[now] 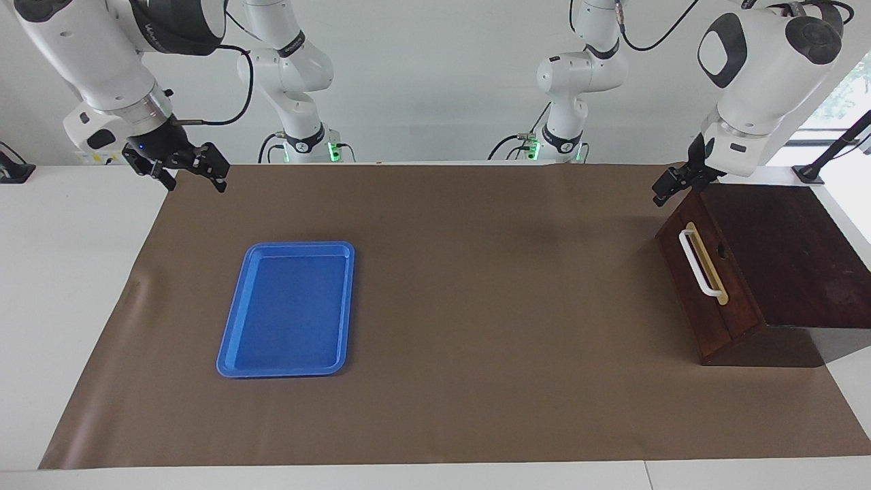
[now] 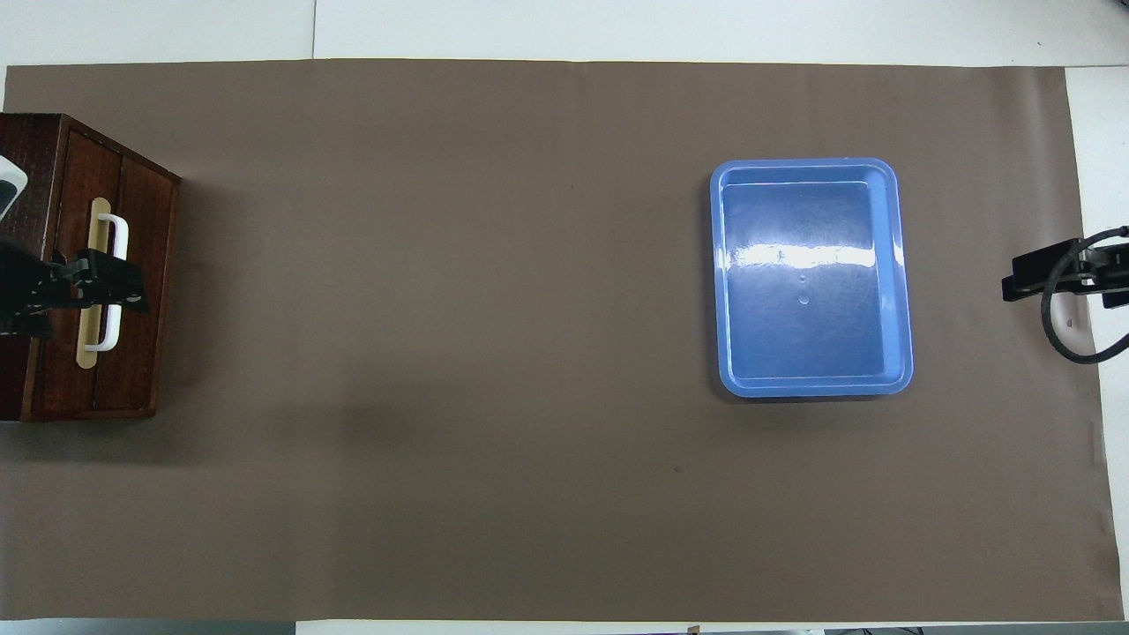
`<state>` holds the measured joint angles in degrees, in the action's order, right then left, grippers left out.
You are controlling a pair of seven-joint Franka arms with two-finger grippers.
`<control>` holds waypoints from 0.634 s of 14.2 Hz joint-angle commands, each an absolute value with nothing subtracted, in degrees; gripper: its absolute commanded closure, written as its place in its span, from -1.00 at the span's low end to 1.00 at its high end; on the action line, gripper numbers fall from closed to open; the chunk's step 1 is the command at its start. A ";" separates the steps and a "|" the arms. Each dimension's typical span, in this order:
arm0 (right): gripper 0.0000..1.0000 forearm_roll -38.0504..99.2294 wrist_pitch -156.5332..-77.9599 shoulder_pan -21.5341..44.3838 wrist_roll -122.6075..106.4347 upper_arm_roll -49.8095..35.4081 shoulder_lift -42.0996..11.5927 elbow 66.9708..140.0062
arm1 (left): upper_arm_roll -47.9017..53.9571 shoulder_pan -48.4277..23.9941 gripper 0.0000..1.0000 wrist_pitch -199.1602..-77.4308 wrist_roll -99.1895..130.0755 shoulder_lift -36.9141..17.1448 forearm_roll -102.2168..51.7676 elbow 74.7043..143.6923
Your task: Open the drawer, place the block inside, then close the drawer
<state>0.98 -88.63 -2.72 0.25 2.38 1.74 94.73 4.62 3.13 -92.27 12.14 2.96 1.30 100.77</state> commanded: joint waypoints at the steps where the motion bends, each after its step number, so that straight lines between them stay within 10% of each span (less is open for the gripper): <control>1: -1.00 0.09 -88.51 -4.04 -1.85 1.67 2.99 96.15 | 4.22 3.42 -1.00 -88.78 9.32 3.16 0.79 99.23; 9: -1.00 0.09 -88.51 -4.04 -1.85 1.76 2.99 96.15 | 4.31 4.31 -1.00 -84.99 1.41 3.25 0.88 96.60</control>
<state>0.98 -88.63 -2.78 0.23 2.42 1.74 94.74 4.32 3.74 -86.58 4.41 2.97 1.31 97.89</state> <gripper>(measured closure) 0.000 0.000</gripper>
